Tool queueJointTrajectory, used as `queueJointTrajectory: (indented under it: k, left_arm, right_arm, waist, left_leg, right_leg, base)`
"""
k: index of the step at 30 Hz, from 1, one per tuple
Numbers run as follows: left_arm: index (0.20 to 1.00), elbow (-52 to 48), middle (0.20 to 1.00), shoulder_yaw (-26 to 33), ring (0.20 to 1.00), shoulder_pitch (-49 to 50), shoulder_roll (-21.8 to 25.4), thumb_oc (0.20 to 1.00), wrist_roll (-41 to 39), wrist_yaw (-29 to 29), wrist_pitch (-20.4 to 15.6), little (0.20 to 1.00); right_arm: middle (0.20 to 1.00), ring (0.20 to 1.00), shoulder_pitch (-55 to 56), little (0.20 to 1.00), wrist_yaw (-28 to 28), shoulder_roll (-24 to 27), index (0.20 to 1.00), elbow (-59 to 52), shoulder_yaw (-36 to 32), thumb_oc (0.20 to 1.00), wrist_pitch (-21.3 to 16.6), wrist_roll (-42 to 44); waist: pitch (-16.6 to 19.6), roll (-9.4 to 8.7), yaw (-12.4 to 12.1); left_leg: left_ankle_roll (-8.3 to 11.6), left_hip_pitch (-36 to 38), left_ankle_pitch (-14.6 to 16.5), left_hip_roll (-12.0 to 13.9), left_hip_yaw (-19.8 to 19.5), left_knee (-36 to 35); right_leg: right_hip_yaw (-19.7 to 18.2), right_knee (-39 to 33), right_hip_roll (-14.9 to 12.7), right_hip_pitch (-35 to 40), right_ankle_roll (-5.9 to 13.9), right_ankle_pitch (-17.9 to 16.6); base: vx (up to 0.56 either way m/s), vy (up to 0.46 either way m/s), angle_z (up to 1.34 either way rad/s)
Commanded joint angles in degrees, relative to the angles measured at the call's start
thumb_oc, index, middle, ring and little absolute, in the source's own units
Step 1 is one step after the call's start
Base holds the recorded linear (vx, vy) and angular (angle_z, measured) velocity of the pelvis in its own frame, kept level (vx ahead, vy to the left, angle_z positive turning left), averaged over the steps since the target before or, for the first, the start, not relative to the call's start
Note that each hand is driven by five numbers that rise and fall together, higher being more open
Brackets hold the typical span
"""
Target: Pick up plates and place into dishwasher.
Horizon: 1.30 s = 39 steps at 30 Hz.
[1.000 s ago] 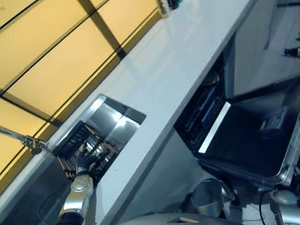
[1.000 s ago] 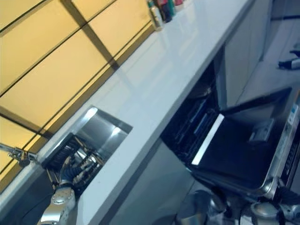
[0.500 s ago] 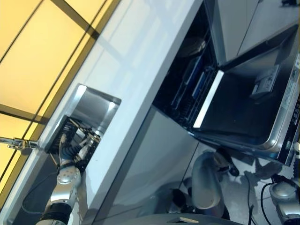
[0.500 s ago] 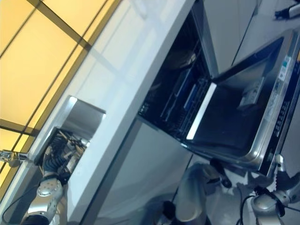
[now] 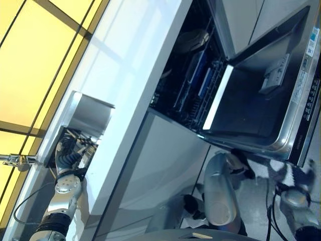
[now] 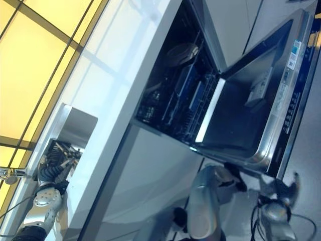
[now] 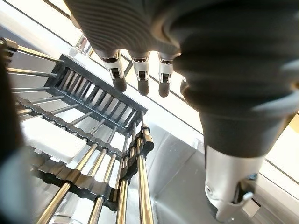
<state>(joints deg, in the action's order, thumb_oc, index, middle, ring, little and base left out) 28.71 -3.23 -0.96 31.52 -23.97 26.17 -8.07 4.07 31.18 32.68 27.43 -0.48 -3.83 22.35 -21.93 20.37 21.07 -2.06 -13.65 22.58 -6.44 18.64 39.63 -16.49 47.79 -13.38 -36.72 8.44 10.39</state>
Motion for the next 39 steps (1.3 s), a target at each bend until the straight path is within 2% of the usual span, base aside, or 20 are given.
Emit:
queueJointTrajectory:
  k: [1, 7, 12, 16, 21, 23, 24, 27, 31, 34, 37, 39]
  left_arm:
    - [1.000, -7.77, 1.000, -10.46, 1.000, 1.39, -12.05, 1.000, -0.14, -1.34, 0.50, 1.000]
    - [1.000, -7.47, 1.000, -10.83, 1.000, 3.04, -13.03, 1.000, -0.28, -2.33, 1.08, 1.000]
    - [1.000, -5.38, 1.000, -10.94, 1.000, 3.86, -13.30, 1.000, -0.56, -4.02, 0.60, 1.000]
    - [1.000, -4.93, 1.000, -10.54, 1.000, 4.68, -12.99, 1.000, -1.04, -4.61, -0.10, 1.000]
    - [1.000, -4.87, 1.000, -9.21, 1.000, 5.53, -11.89, 1.000, -1.53, -6.13, -0.21, 1.000]
    - [1.000, -4.69, 1.000, -8.58, 1.000, 5.45, -11.33, 1.000, -1.10, -6.44, 0.11, 1.000]
    - [1.000, -4.46, 1.000, -8.24, 1.000, 5.20, -11.12, 1.000, -1.09, -6.40, -0.03, 1.000]
    - [1.000, -4.21, 1.000, -7.37, 1.000, 4.58, -10.47, 1.000, -0.45, -6.34, 0.44, 1.000]
    - [1.000, -4.69, 1.000, -6.63, 1.000, 4.30, -9.77, 1.000, 0.01, -5.91, 1.15, 1.000]
    - [1.000, -5.43, 1.000, -6.08, 1.000, 4.38, -9.02, 1.000, 0.43, -5.92, 1.91, 1.000]
    - [1.000, -6.36, 1.000, -5.09, 1.000, 4.54, -7.93, 1.000, 1.59, -5.94, 3.14, 1.000]
    - [1.000, -6.68, 1.000, -4.60, 1.000, 4.62, -7.57, 1.000, 2.20, -5.85, 3.53, 1.000]
  right_arm:
    - [1.000, 1.000, -6.47, 1.000, -10.68, 2.83, 1.000, -13.26, 3.80, 1.000, -5.51, -2.06]
    - [1.000, 1.000, -6.60, 1.000, -17.70, 1.54, 1.000, -22.42, 6.26, 1.000, -5.46, -5.90]
    - [1.000, 1.000, -7.16, 1.000, -19.02, 1.62, 1.000, -26.55, 8.48, 1.000, -3.13, -7.90]
    - [1.000, 1.000, -8.39, 1.000, -21.05, 0.76, 1.000, -27.87, 9.37, 1.000, -2.47, -8.07]
    - [1.000, 1.000, -9.43, 1.000, -28.18, -0.74, 1.000, -29.38, 11.03, 1.000, -2.26, -7.63]
    - [1.000, 1.000, -9.93, 1.000, -30.84, -1.84, 1.000, -30.02, 12.67, 1.000, -1.94, -7.25]
    - [1.000, 1.000, -10.22, 1.000, -31.98, -2.28, 1.000, -30.12, 13.39, 1.000, -2.15, -7.17]
    - [1.000, 1.000, -9.94, 1.000, -33.65, -3.63, 1.000, -30.29, 14.69, 1.000, -2.38, -5.90]
    - [1.000, 1.000, -8.66, 1.000, -34.46, -5.52, 1.000, -30.10, 15.67, 1.000, -2.77, -4.43]
    - [1.000, 1.000, -7.96, 1.000, -35.11, -6.53, 1.000, -29.10, 15.55, 1.000, -3.14, -3.69]
    - [1.000, 1.000, -6.68, 1.000, -34.86, -8.30, 1.000, -27.68, 15.67, 1.000, -4.17, -2.36]
    - [1.000, 1.000, -5.99, 1.000, -34.90, -9.00, 1.000, -26.60, 15.55, 1.000, -4.71, -2.14]
  waist:
    - [-4.66, 5.34, -3.19]
    - [-2.25, 4.01, -5.48]
    - [-0.62, 2.66, -7.21]
    - [-0.04, 1.90, -8.40]
    - [1.75, 0.17, -10.24]
    - [3.48, -1.43, -11.48]
    - [4.29, -2.20, -12.17]
    - [6.79, -5.11, -13.69]
    - [10.21, -9.13, -15.60]
    - [12.57, -11.61, -16.76]
    - [15.69, -15.24, -18.27]
    - [17.15, -16.91, -18.82]
  left_leg:
    - [-3.72, -3.16, -3.32, -4.93, 0.58, -0.74]
    - [-3.88, -1.17, -4.02, -5.18, -1.89, -3.46]
    - [-4.00, 0.29, -4.79, -4.95, -3.35, -5.31]
    - [-4.04, 2.04, -6.34, -4.62, -4.52, -8.48]
    - [-3.76, 4.77, -8.33, -3.79, -6.26, -12.62]
    - [-3.50, 6.41, -9.47, -3.24, -7.51, -15.39]
    - [-3.65, 6.20, -10.89, -2.83, -7.35, -16.46]
    - [-3.05, 8.54, -12.38, -1.90, -8.66, -19.84]
    - [-1.94, 12.08, -14.11, -0.71, -10.26, -24.75]
    - [-1.10, 14.52, -14.77, 0.33, -11.06, -28.15]
    - [-0.43, 16.09, -15.02, 1.92, -11.01, -30.81]
    - [-0.19, 16.93, -15.13, 2.59, -11.18, -32.00]
  right_leg:
    - [7.92, 2.41, 0.81, 3.07, -9.97, 7.14]
    - [8.45, -2.19, -0.64, 6.15, -8.70, 4.46]
    - [8.93, -5.55, -1.21, 8.41, -7.67, 2.38]
    - [9.51, -8.65, -0.89, 10.48, -7.10, 0.75]
    - [10.83, -13.50, -0.28, 14.16, -6.21, -1.52]
    - [11.93, -16.95, 0.33, 16.44, -5.65, -2.79]
    - [12.34, -19.05, 0.67, 16.67, -5.71, -4.83]
    - [14.70, -23.96, 1.16, 20.49, -4.91, -6.44]
    - [18.52, -31.41, 2.21, 27.31, -3.96, -7.35]
    - [20.31, -36.98, 3.74, 32.48, -4.13, -7.79]
    - [21.99, -41.76, 5.50, 36.32, -4.50, -8.33]
    - [22.68, -43.79, 6.43, 38.06, -4.75, -8.49]
  base:
    - [0.04, 0.034, -0.02]
    - [0.06, 0.041, 0.03]
    - [0.02, -0.004, 0.15]
    - [0.00, -0.015, 0.13]
    - [0.00, -0.053, 0.19]
    - [-0.05, -0.119, 0.29]
    - [-0.10, -0.149, 0.37]
    - [-0.04, -0.162, 0.32]
    - [-0.03, -0.181, 0.33]
    - [0.00, -0.175, 0.29]
    - [-0.01, -0.227, 0.32]
    - [0.00, -0.191, 0.22]
